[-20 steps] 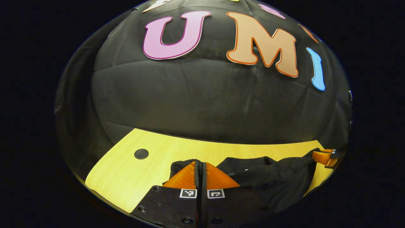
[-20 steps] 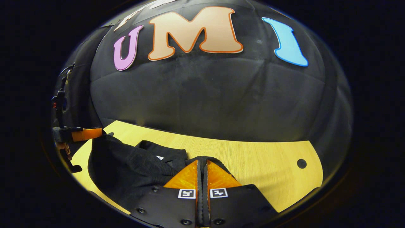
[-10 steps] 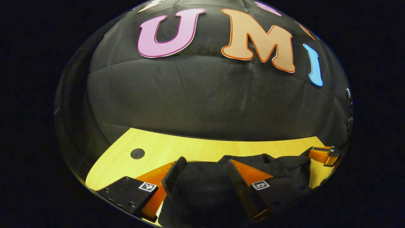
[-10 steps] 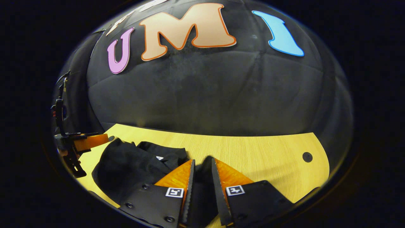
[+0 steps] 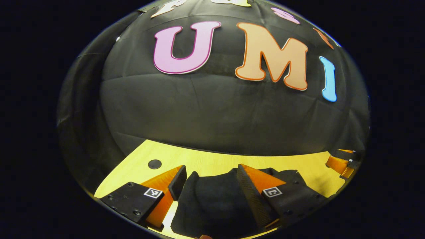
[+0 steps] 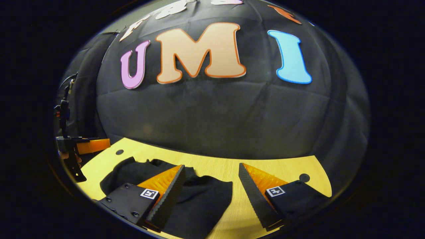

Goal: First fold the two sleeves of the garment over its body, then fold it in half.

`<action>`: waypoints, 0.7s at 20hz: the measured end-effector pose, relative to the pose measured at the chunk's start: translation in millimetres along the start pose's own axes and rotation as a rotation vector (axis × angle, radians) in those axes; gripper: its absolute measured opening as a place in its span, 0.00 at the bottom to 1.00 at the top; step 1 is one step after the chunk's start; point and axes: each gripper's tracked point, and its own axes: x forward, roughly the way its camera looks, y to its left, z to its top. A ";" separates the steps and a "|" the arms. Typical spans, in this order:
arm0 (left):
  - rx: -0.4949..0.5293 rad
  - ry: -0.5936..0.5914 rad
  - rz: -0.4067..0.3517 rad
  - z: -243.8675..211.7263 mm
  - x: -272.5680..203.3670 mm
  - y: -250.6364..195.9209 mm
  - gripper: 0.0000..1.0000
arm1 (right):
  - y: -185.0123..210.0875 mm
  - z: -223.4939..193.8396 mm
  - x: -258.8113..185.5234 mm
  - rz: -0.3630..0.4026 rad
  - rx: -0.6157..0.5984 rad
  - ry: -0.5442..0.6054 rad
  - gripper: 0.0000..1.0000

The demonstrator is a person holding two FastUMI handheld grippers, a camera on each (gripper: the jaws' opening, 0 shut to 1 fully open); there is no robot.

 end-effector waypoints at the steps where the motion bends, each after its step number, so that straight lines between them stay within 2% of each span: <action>1: -0.004 -0.025 0.007 7.3 -9.7 2.2 0.93 | 0.3 7.2 -14.8 -0.003 0.006 -0.031 1.00; 3: -0.016 -0.083 0.031 24.3 -36.0 10.8 0.93 | 2.5 15.8 -43.5 -0.007 0.026 -0.090 1.00; 8: -0.013 -0.230 0.034 52.7 -112.7 17.0 0.93 | 16.2 26.2 -137.2 -0.020 0.060 -0.213 1.00; 11: -0.008 -0.269 0.028 53.8 -164.7 16.2 0.93 | 24.2 31.3 -192.3 -0.045 0.041 -0.315 0.99; 14: -0.026 -0.288 0.018 46.9 -206.3 19.2 0.92 | 34.4 24.2 -239.5 -0.062 0.035 -0.349 0.99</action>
